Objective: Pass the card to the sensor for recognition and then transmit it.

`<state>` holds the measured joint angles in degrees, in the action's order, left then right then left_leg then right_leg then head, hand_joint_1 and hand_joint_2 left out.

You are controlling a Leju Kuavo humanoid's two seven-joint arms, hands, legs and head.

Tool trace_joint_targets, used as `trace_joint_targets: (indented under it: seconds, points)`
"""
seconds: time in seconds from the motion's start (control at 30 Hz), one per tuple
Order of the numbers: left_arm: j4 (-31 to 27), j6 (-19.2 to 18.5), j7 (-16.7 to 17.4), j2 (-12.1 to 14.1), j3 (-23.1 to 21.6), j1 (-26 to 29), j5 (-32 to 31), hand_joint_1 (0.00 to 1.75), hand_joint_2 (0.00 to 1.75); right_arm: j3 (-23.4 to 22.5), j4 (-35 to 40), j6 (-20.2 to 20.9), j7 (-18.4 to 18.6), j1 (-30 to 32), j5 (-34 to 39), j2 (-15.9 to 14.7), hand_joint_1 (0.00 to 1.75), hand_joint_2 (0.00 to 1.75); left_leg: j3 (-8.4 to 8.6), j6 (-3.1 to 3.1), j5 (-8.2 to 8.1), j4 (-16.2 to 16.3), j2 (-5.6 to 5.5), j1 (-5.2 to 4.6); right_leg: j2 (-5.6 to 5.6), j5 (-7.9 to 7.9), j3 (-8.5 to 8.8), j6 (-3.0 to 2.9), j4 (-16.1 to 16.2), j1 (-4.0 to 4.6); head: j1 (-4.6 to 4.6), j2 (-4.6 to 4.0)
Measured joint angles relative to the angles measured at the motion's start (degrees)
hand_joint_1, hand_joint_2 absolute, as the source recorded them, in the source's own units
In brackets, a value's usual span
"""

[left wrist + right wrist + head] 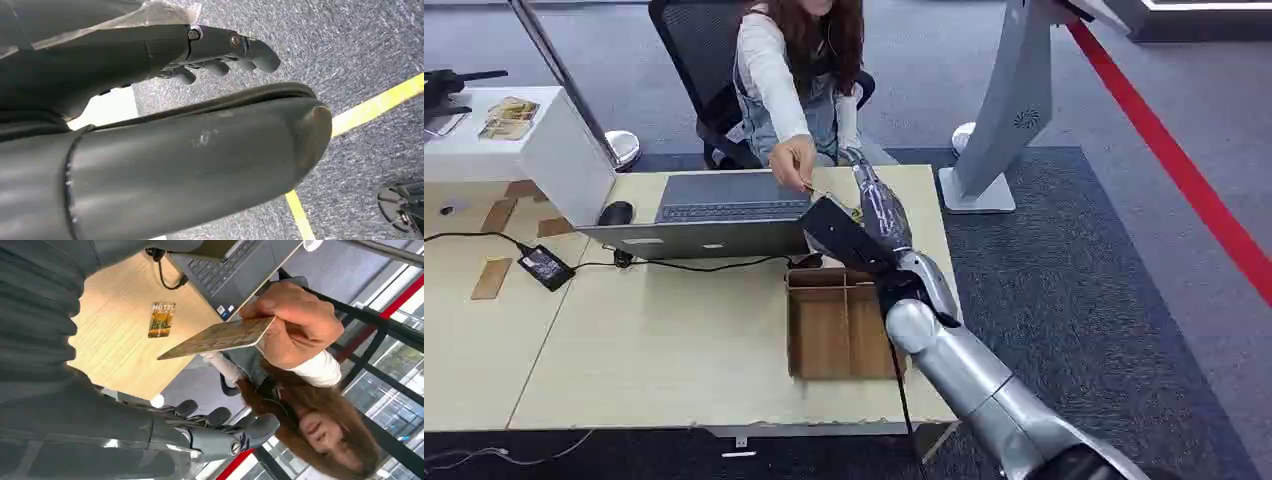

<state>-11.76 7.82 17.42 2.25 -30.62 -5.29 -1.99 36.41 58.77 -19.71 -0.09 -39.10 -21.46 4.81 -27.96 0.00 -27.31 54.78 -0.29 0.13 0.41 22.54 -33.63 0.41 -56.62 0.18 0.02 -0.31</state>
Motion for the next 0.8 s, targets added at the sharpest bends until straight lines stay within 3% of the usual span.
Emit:
trace_joint_targets:
  seconds: [0.07,0.13,0.17,0.8]
  points:
    - [0.0,0.0,0.02,0.0,0.0,0.01,0.0,0.0,0.0,0.28,-1.13,0.04,-0.02,-0.51,0.02,0.52,0.02,1.75,0.0,0.0,0.0,0.0,0.0,0.0,0.0,0.0,0.0,0.0,0.0,0.0,0.0,-0.02]
    - [0.0,0.0,0.11,0.0,0.0,0.01,0.0,0.0,0.0,0.39,-2.18,0.09,-0.07,-1.02,0.02,1.16,1.41,1.75,0.0,-0.01,0.0,0.0,0.0,0.0,0.0,0.0,0.0,0.0,0.0,0.0,0.0,-0.02]
    - [0.0,0.0,0.11,0.0,0.0,0.01,0.0,0.0,0.0,0.46,-2.57,0.09,-0.09,-1.28,0.0,1.44,1.73,1.75,0.0,-0.01,0.0,0.0,0.0,0.0,0.0,0.0,-0.01,0.0,0.0,0.01,0.0,-0.02]
    - [0.0,-0.11,0.0,0.0,0.0,0.04,0.02,0.0,0.0,1.77,-10.07,-0.52,-1.27,-4.29,-0.31,4.35,1.75,1.75,0.04,-0.02,0.01,0.0,0.0,0.0,0.0,-0.01,-0.01,-0.01,0.0,0.01,0.0,-0.02]
